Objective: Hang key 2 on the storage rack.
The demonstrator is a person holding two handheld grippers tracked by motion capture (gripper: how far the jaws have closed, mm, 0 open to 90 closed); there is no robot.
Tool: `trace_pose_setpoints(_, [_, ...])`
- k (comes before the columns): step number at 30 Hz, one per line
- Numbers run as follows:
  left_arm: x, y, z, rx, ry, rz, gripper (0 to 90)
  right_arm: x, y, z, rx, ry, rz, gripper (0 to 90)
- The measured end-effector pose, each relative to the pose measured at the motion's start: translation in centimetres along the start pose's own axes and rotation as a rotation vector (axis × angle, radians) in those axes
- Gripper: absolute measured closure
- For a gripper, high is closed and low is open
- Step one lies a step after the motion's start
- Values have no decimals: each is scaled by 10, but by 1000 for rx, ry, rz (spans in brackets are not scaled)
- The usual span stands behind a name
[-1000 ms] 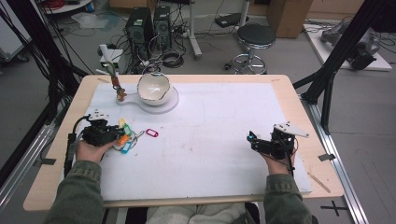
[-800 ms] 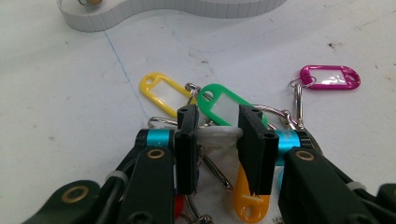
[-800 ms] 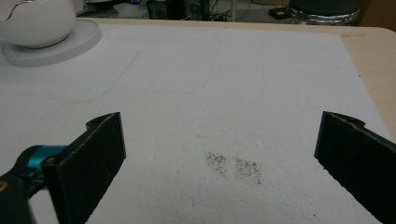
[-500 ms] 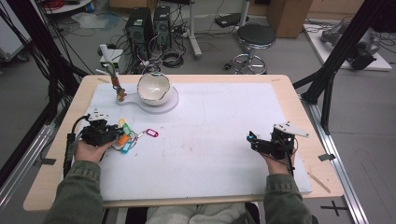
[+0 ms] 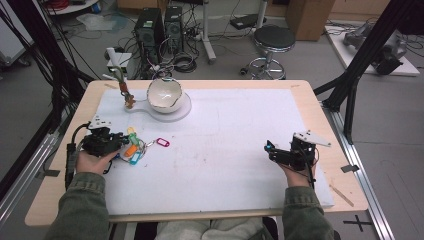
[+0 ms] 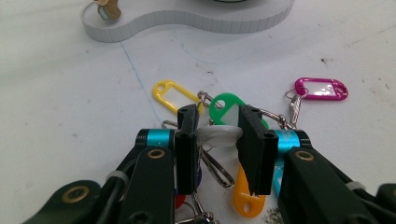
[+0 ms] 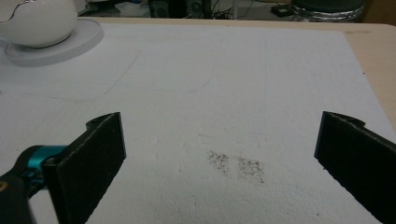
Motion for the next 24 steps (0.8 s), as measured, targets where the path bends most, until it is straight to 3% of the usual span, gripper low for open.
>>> trace_pose_setpoints(7, [3, -6, -6, -20, -33, 2, 690, 0, -1, -1, -2, 6, 0, 9])
trace_pose_setpoints(24, [10, -25, -43, -70, -19, -17, 689, 4, 3, -2, -4, 8, -17, 9])
Point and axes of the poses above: each handheld gripper's, and its own axes: y roughly forward along the jaws, z roughly out of its underside, x roughly to its left, the point moved 7 cm from there along y, roughly forward along the jaws, and after that the axes turned 10 degrees about -x, right-handed, at the moved point
